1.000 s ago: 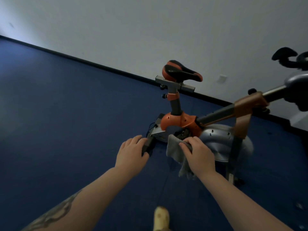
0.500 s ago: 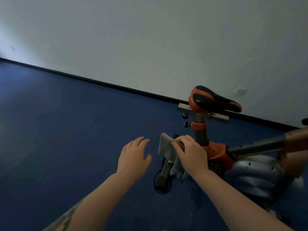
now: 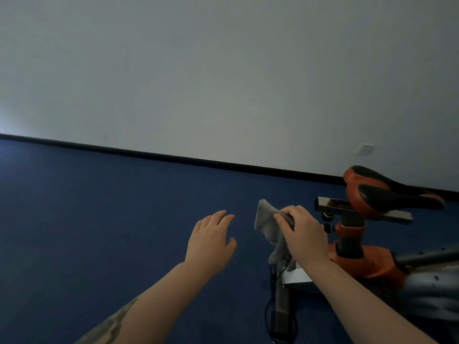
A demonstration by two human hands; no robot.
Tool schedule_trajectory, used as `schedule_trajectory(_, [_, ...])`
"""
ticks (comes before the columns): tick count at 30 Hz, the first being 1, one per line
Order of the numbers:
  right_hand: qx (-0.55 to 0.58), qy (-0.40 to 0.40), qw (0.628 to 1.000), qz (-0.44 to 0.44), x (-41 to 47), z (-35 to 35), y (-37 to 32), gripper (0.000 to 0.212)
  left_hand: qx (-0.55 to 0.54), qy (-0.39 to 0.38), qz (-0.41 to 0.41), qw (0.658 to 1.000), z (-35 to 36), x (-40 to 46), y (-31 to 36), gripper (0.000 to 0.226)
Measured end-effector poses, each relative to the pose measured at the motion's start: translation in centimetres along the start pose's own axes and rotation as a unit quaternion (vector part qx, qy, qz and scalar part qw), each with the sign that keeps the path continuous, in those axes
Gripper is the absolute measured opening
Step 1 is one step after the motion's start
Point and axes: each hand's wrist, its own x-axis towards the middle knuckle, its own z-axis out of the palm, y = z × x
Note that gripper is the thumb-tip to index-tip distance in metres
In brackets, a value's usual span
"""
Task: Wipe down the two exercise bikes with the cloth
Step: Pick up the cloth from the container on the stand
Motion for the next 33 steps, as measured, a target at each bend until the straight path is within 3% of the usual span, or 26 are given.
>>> schedule_trajectory(4, [-0.022,0.019,0.999,0.039,3.5,2.7,-3.1,0.016,0.004,-0.014,0.026,1.000,-2.5,5.7,-4.2,0.056])
schedule_trajectory(9, [-0.048,0.063,0.993,0.085,8.2,3.9,-3.7,0.019,-0.007,-0.030,0.094,0.995,-3.4,13.3,-4.7,0.056])
schedule_trajectory(18, [-0.046,0.137,0.976,0.161,20.8,6.1,0.7,0.021,0.012,-0.041,0.197,0.980,-2.6,29.4,-2.3,0.056])
schedule_trajectory(24, [-0.068,0.159,0.965,0.199,29.0,4.1,4.7,0.022,0.012,-0.048,0.252,0.966,-2.8,41.6,1.7,0.054])
schedule_trajectory(33, [-0.126,0.226,0.918,0.299,38.4,1.7,10.2,0.023,-0.028,-0.086,0.348,0.933,0.1,55.7,7.4,0.052])
